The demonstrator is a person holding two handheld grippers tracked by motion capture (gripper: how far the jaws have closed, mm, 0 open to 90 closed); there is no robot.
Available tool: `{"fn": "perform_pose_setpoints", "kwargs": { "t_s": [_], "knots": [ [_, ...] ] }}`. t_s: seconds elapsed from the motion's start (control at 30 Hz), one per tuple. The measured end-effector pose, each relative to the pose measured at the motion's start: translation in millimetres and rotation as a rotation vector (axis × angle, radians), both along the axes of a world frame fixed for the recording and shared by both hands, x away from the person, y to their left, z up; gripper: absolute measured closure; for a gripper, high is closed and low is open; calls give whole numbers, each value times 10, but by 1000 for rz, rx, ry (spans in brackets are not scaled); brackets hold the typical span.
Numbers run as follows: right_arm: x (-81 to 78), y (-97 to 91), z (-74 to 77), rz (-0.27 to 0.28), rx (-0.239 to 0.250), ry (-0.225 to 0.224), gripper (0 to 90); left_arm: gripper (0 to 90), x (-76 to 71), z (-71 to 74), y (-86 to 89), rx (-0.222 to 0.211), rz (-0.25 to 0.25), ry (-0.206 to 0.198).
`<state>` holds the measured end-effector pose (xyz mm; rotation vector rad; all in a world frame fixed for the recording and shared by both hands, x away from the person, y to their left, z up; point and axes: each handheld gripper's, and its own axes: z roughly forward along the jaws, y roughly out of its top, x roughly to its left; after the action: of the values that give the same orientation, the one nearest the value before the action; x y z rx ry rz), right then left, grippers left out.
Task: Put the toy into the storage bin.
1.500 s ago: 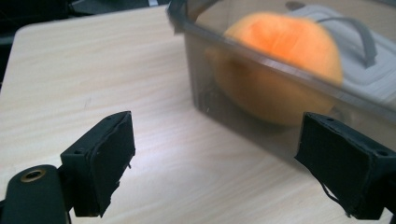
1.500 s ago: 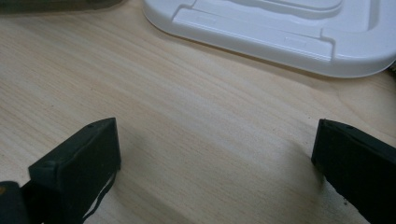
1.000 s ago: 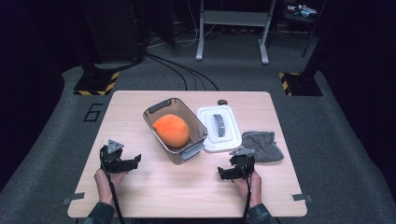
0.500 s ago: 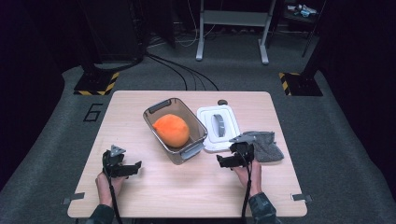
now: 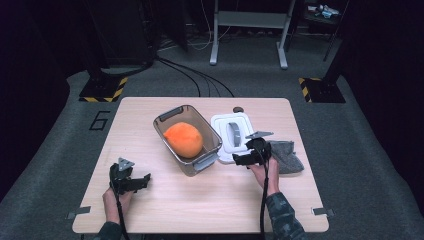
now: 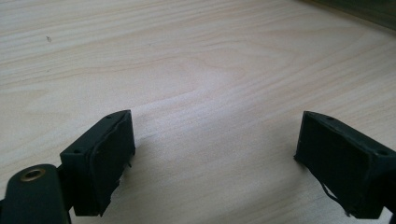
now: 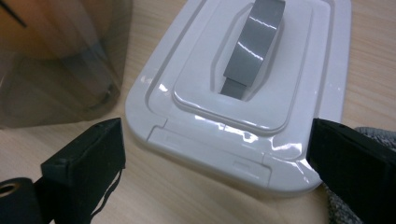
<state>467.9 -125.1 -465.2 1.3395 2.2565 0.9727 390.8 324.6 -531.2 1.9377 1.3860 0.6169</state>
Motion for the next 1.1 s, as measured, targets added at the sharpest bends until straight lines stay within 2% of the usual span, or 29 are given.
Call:
{"fn": "perform_pose_setpoints", "kwargs": {
  "t_s": [0.1,0.17,0.23,0.27,0.33,0.43,0.5,0.67,1.0,1.1],
  "knots": [
    [103,5,25,-6,0,7,44,111,0,0,0,1,0,0],
    [158,15,39,-12,-9,-8,61,111,1,0,-2,1,1,0],
    [247,22,54,-12,15,12,63,111,0,0,-2,3,1,-1],
    [275,33,59,-18,12,3,80,111,-1,0,-2,3,1,-1],
    [352,49,61,-19,19,24,84,111,0,0,-3,3,2,-2],
    [457,66,57,-32,13,19,128,112,-1,1,-6,4,3,-2],
    [553,63,50,-41,40,45,146,112,-1,1,-5,4,4,-1],
    [732,109,4,-62,18,58,222,112,0,-1,-5,1,2,-1],
    [919,233,-92,-104,-14,73,421,113,0,0,-6,2,3,-1],
    [945,237,-142,-117,8,94,446,113,2,0,-6,2,2,-1]
  ]
}}
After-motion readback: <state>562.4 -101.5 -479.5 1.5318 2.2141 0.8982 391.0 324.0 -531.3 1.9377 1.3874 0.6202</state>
